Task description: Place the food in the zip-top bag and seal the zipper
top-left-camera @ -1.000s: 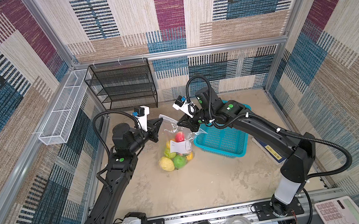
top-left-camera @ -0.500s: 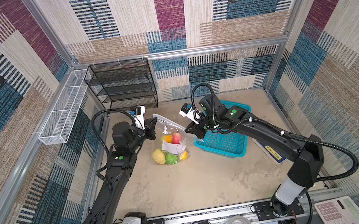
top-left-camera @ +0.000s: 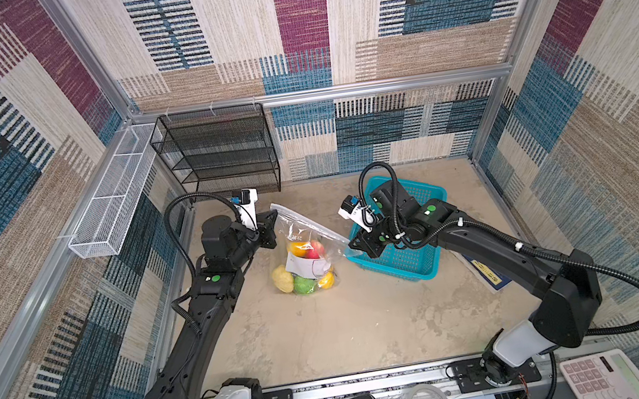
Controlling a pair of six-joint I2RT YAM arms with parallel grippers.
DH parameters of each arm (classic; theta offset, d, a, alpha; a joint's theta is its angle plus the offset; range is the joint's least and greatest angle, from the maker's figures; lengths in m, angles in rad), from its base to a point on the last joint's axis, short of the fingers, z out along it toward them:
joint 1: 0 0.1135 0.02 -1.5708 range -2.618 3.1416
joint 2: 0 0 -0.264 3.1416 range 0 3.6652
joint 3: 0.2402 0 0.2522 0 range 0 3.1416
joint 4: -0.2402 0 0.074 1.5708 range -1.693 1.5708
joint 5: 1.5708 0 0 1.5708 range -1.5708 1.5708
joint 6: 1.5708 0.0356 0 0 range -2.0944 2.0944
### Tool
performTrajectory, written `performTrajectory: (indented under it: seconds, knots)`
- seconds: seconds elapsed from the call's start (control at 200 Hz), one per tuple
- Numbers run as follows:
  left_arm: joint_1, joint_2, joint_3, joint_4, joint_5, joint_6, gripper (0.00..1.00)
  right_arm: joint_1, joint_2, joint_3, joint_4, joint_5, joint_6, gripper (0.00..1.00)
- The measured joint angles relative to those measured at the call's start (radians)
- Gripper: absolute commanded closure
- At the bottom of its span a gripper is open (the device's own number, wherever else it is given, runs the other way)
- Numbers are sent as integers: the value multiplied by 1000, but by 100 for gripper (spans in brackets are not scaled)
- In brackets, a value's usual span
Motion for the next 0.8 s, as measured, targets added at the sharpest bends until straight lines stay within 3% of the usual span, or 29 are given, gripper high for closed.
performTrajectory:
  seconds: [0.426, 0.471, 0.521, 0.591, 0.796]
  knots:
    - [1, 6, 6, -19, -11, 0, 100, -19, -40, -37, -17, 16, 19, 88]
    - [2, 7, 6, -18, -12, 0, 100, -19, -36, -25, -21, 16, 19, 79]
    - [3, 8, 6, -10, -19, -1, 100, -19, -33, -10, -29, 11, 21, 57]
    - [10, 10, 4, 23, -43, -11, 100, -22, -34, 7, -50, 13, 23, 37]
    - [11, 13, -13, 74, -33, -37, 100, -24, -27, 54, 95, -42, 16, 26]
